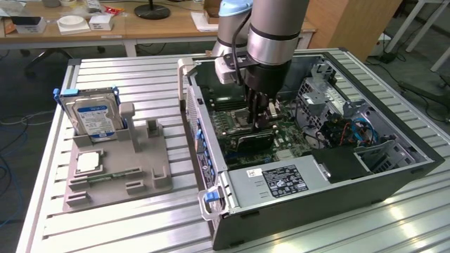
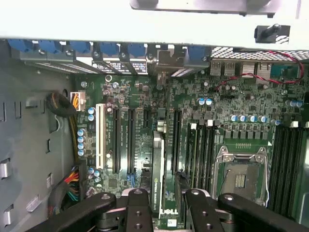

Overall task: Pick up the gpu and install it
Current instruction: 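Insert the gpu into the slot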

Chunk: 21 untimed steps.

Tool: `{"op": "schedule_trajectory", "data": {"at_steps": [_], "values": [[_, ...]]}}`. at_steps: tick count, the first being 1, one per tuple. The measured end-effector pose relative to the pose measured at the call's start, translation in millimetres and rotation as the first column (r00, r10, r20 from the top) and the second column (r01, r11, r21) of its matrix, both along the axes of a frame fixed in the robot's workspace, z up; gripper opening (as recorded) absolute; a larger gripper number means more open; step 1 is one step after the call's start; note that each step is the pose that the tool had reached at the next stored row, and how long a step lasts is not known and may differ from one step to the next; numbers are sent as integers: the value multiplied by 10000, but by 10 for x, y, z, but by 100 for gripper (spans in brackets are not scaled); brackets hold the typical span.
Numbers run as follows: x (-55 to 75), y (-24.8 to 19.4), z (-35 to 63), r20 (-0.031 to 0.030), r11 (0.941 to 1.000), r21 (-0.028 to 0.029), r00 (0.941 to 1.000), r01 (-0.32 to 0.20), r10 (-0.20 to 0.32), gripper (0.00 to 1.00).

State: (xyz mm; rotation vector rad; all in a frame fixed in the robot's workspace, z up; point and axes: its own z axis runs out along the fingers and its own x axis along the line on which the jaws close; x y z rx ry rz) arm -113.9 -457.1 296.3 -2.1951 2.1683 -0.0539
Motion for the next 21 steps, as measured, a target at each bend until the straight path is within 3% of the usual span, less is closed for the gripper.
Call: {"op": "schedule_trajectory", "data": {"at_steps": [12,17,18,21], "values": [[0,0,0,0,10000,1,10000,0,0,33],[0,0,0,0,10000,1,10000,0,0,20],[0,0,0,0,10000,1,10000,1,-1,10],[0,0,0,0,10000,1,10000,0,0,10]]}}
